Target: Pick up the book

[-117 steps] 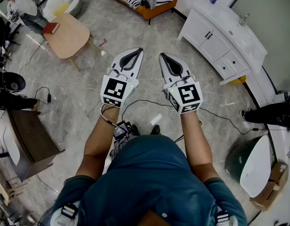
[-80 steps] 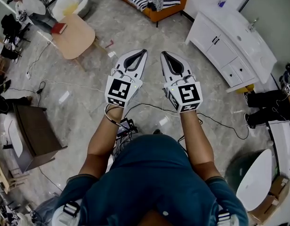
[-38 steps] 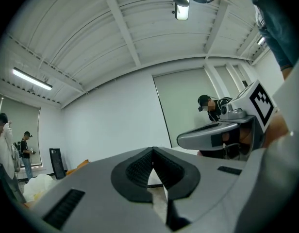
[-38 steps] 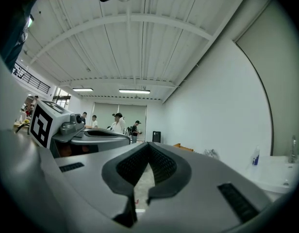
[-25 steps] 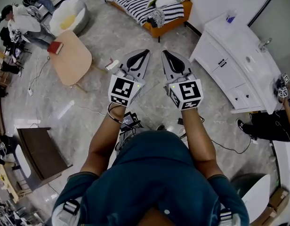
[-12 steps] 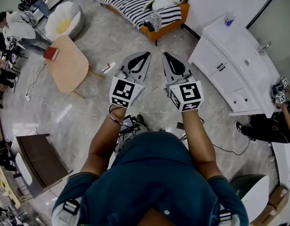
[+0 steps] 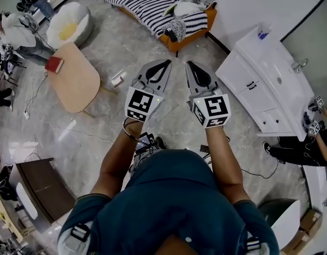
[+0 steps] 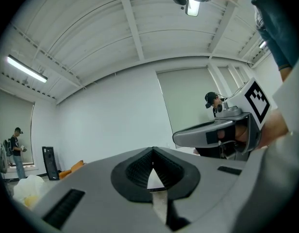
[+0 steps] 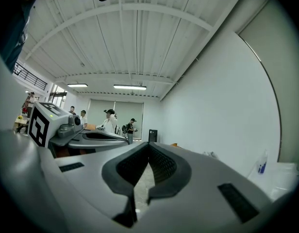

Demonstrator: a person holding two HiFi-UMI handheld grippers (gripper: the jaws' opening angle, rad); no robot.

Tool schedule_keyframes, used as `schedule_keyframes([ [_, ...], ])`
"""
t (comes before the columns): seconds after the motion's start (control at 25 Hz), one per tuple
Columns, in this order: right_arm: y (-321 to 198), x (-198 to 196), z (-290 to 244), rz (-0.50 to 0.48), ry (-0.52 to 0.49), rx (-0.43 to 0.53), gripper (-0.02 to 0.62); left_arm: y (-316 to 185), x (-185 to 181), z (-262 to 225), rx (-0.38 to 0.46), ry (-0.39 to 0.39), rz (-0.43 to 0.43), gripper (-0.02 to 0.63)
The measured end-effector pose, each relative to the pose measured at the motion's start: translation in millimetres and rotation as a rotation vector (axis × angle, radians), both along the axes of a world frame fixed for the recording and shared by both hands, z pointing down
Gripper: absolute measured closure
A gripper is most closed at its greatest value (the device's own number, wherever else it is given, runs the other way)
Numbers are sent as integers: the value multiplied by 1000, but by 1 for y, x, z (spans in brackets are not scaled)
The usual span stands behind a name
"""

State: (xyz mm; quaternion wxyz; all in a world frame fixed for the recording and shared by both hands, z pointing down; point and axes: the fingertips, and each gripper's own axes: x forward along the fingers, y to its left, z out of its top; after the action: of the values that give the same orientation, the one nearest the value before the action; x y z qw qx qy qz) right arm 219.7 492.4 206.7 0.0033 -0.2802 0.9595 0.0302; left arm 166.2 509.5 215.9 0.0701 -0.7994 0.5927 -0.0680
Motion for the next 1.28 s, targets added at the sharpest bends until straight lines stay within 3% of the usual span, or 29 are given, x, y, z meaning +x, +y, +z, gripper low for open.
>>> schedule_keyframes([
  [0.32, -14, -44, 0, 28, 44, 18, 581, -19, -45, -3, 18, 43, 26, 604],
  [0.6, -34, -65, 5, 17, 55, 2, 581, -37, -73, 8, -1, 56, 1, 604],
  [0.84, -67, -78, 16, -8, 32, -25, 580, -64, -81, 23, -58, 32, -22, 604],
  [1.28, -166, -75, 15, -76, -13, -44, 581, -159, -69, 18, -62, 1, -74, 604],
])
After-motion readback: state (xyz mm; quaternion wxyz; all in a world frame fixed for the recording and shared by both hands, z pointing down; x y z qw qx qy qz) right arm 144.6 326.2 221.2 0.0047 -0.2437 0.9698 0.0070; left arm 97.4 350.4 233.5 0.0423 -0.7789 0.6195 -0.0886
